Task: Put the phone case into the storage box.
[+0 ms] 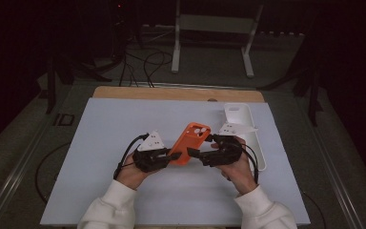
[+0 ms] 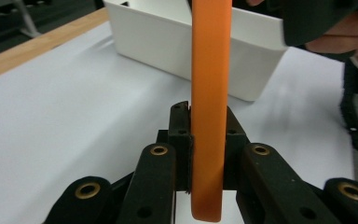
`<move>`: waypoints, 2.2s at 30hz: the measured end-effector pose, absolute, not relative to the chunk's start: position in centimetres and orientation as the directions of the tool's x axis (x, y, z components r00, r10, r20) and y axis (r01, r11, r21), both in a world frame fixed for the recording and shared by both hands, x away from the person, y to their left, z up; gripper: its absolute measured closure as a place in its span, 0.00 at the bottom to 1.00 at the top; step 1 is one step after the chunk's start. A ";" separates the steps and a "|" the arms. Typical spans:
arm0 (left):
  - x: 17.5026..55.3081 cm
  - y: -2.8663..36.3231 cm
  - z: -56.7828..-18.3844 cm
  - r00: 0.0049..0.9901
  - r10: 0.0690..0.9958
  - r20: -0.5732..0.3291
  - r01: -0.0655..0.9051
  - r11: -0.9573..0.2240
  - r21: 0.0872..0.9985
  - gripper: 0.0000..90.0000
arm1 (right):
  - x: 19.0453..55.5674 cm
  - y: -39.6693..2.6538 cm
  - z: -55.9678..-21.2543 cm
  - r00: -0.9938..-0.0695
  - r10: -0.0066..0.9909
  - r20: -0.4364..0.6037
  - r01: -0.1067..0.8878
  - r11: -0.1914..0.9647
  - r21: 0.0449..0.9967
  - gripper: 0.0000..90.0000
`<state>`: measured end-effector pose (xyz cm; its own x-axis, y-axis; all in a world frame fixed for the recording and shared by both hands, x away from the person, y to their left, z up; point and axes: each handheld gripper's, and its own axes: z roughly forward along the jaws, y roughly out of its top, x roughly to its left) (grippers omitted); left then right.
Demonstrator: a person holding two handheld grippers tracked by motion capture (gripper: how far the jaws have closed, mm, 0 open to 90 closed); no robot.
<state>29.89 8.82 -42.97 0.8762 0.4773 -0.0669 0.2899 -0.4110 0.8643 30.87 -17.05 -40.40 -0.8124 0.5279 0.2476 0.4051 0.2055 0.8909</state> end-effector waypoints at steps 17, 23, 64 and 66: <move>29.3 8.5 -42.8 0.828 0.561 -0.002 0.276 -0.404 0.872 0.91 | 30.8 -17.5 -40.5 -0.787 0.552 0.275 0.426 0.164 0.890 0.13; 29.2 8.5 -42.8 0.812 0.584 0.009 0.274 -0.395 0.877 0.91 | 30.8 -17.5 -40.5 -0.781 0.558 0.281 0.428 0.151 0.891 0.11; 27.2 4.8 -44.3 0.748 0.646 0.152 0.227 -0.464 0.856 0.94 | 31.8 -16.0 -40.1 -0.647 0.623 0.440 0.524 -0.056 0.850 0.15; 27.1 4.7 -44.4 0.748 0.646 0.151 0.229 -0.465 0.855 0.94 | 31.8 -16.0 -40.1 -0.640 0.621 0.452 0.529 -0.070 0.846 0.16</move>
<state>27.13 4.70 -44.39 0.7481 0.6462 0.1507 0.2293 -0.4648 0.8552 31.85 -15.95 -40.11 -0.6403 0.6213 0.4516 0.5288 -0.0699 0.8459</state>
